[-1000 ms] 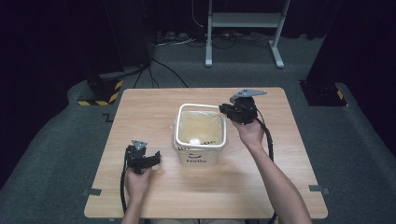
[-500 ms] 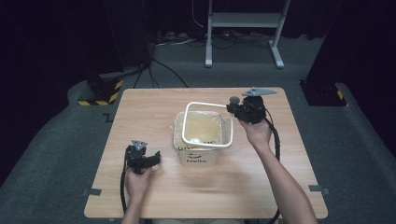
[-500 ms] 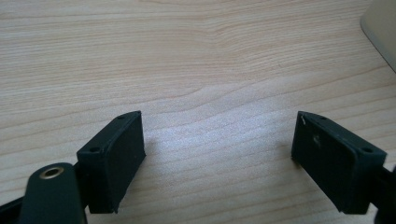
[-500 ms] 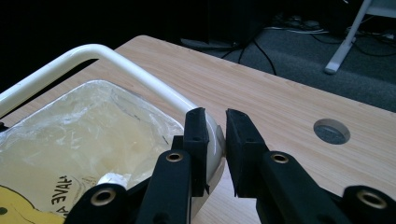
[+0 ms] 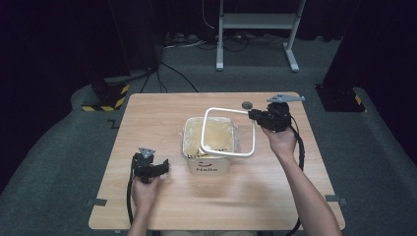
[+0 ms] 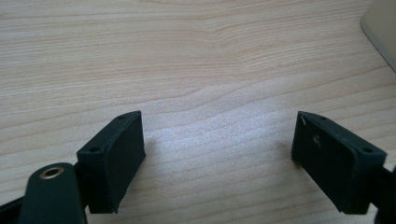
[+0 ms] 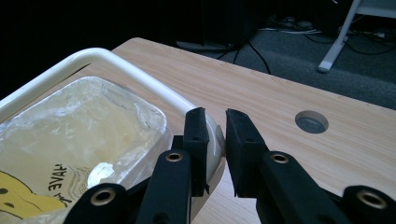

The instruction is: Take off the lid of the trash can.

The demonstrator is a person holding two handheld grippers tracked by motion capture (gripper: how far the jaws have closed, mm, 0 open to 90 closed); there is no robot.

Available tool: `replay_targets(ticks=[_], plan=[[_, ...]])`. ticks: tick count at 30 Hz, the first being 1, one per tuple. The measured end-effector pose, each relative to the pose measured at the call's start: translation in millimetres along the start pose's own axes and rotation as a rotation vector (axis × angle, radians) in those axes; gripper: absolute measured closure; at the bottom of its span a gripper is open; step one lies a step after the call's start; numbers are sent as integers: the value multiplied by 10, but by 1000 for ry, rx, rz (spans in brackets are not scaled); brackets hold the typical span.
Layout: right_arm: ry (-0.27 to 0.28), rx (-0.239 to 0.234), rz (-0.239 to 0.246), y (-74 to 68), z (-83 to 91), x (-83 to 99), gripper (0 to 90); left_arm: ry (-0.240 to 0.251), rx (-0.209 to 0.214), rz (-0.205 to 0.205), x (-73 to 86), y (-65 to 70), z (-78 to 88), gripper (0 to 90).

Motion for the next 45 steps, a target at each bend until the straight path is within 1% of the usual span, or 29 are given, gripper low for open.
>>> replay_targets(ticks=[19,28,36,45], plan=[[4,25,-30,159,198,94,792,0,-2,-1,0,0,0,174],[0,33,-30,202,234,122,792,0,-2,-1,0,0,0,174],[-4,43,-43,256,305,155,793,1,-2,-1,0,0,0,175],[-1,54,-36,299,382,176,794,1,-2,-1,0,0,-1,175]])
Point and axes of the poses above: each handheld gripper's, and its own axes: z roughly backward along the jaws, x roughly out of its underside, y roughly to its right, the point moved 6 cm from there along -z, roughly forward along the jaws, and after that the axes turned 15 degrees about z, right-handed, at the moved point
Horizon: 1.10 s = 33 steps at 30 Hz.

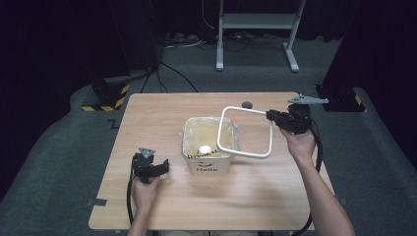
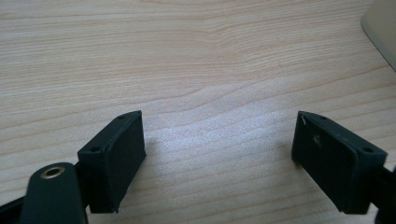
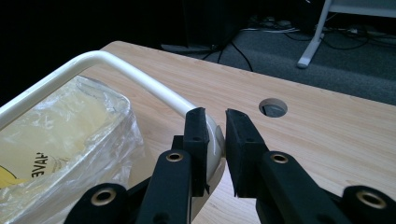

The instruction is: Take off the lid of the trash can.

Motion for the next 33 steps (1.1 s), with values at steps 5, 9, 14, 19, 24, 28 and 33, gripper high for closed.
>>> replay_targets(ticks=[5,9,14,19,24,28,33], plan=[[0,6,3,15,22,24,794,0,0,0,0,0,0,175],[-11,10,-4,49,42,80,794,0,0,0,0,0,0,175],[-11,18,-12,88,89,116,795,1,1,-1,-1,0,0,175],[-11,24,-22,131,142,156,795,0,0,0,0,0,0,175],[-12,32,-27,180,194,199,795,0,0,0,0,0,0,175],[-13,37,-35,215,240,240,795,1,0,-1,-1,0,0,175],[-21,43,-40,258,276,302,795,0,0,-1,-1,0,0,175]])
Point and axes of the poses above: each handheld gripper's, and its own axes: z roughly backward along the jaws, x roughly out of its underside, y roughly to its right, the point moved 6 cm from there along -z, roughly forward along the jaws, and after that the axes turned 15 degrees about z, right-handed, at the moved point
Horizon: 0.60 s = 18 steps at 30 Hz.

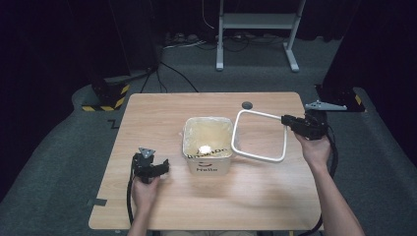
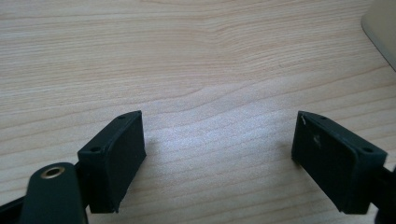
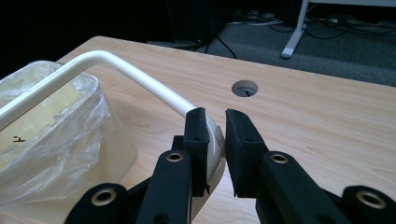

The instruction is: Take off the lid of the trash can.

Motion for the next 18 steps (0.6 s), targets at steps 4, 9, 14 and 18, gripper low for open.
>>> replay_targets(ticks=[4,9,14,18], plan=[[-3,9,-4,26,33,41,795,0,-1,1,1,0,0,175],[0,24,-10,85,83,98,795,0,-1,1,1,0,0,175],[-9,36,-17,134,120,186,795,1,-1,1,0,1,0,175],[-19,40,-28,162,127,251,795,1,-1,1,0,1,0,175]])
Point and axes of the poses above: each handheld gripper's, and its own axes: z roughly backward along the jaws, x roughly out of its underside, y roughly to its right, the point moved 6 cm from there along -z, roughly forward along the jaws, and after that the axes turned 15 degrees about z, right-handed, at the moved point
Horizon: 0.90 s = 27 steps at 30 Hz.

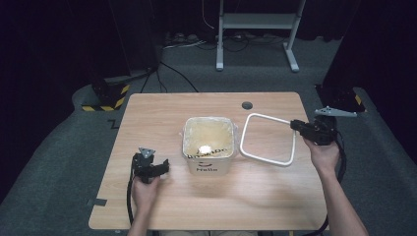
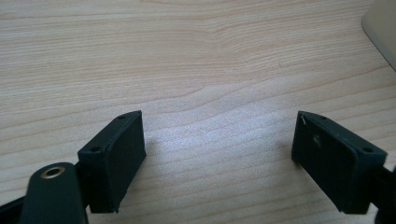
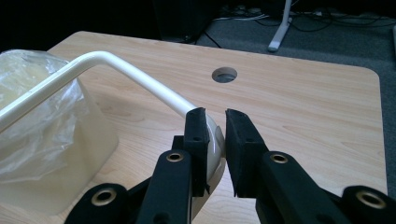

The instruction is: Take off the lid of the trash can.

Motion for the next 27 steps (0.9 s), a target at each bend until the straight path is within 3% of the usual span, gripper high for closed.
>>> replay_targets(ticks=[27], plan=[[-48,-11,-11,-48,-141,382,795,0,-1,0,1,0,0,176]])
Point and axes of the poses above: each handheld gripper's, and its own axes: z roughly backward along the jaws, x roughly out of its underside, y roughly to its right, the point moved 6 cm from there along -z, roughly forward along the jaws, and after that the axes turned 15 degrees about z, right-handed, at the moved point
